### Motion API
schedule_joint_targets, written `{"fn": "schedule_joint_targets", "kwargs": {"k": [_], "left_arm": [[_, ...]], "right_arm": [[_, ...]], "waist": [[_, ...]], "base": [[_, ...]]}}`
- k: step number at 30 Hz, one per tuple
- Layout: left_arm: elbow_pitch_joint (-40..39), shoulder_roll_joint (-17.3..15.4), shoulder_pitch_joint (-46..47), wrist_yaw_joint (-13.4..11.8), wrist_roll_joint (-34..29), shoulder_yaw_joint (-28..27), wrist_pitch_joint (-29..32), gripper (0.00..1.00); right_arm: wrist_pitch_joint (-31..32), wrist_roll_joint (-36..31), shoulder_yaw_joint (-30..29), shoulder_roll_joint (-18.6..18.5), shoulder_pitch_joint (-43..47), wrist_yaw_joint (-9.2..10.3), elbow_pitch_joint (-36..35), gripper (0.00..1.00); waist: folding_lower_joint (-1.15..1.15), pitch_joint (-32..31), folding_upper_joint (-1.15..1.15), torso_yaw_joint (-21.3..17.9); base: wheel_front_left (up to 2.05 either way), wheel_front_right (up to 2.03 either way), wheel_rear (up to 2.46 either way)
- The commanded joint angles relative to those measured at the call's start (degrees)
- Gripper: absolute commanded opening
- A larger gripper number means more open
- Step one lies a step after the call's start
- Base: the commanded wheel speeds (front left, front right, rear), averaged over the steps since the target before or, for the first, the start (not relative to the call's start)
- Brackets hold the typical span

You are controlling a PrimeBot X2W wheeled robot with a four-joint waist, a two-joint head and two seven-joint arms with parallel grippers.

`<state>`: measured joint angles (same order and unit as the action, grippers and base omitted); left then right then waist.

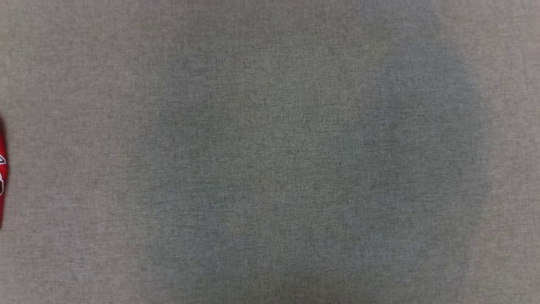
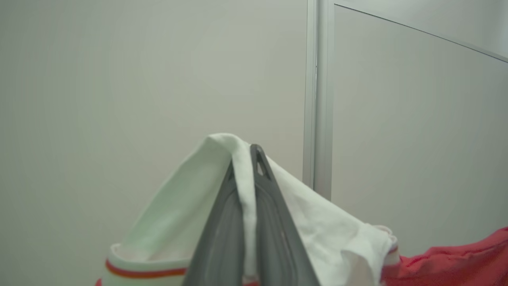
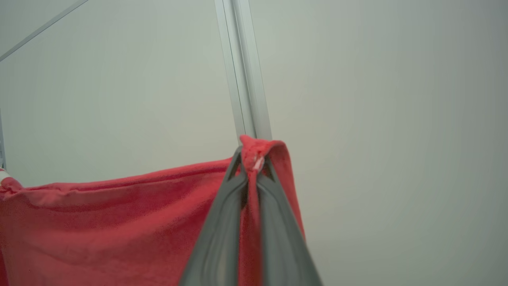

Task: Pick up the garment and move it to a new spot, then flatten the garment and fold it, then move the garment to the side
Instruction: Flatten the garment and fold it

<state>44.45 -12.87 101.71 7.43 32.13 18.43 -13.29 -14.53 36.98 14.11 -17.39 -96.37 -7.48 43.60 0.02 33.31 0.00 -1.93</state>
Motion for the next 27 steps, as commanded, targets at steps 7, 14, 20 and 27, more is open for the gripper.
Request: {"fn": "schedule_joint_targets", "kwargs": {"k": [7, 14, 20, 27], "left_arm": [[3.9, 1.4, 3.4, 0.0, 2.4, 4.7, -1.5, 0.0], [1.9, 0.0, -6.7, 0.0, 4.1, 7.2, -1.9, 0.0], [-8.1, -3.4, -24.3, 0.0, 5.0, 3.6, -1.9, 0.0], [-19.9, -3.7, -46.8, -0.3, 4.9, -1.9, -1.9, 0.0]], "right_arm": [[-0.6, 2.3, 4.3, -1.0, -2.8, -0.03, 3.8, 0.0], [-0.7, 6.7, 8.1, -1.6, 8.7, -0.03, -1.9, 0.0], [-0.7, 8.0, 6.7, -0.4, 25.1, -0.03, -9.8, 0.0], [-0.7, 7.4, 6.4, -0.2, 43.3, -0.03, -17.9, 0.0]], "waist": [[-0.02, 1.8, 0.0, 0.4], [-0.02, 2.3, 0.0, 0.8], [-0.02, 0.2, 0.0, 0.1], [-0.02, -5.3, 0.0, 0.4]], "base": [[0.0, 0.0, 0.0], [0.0, 0.0, 0.0], [0.0, 0.0, 0.0], [0.0, 0.0, 0.0]]}}
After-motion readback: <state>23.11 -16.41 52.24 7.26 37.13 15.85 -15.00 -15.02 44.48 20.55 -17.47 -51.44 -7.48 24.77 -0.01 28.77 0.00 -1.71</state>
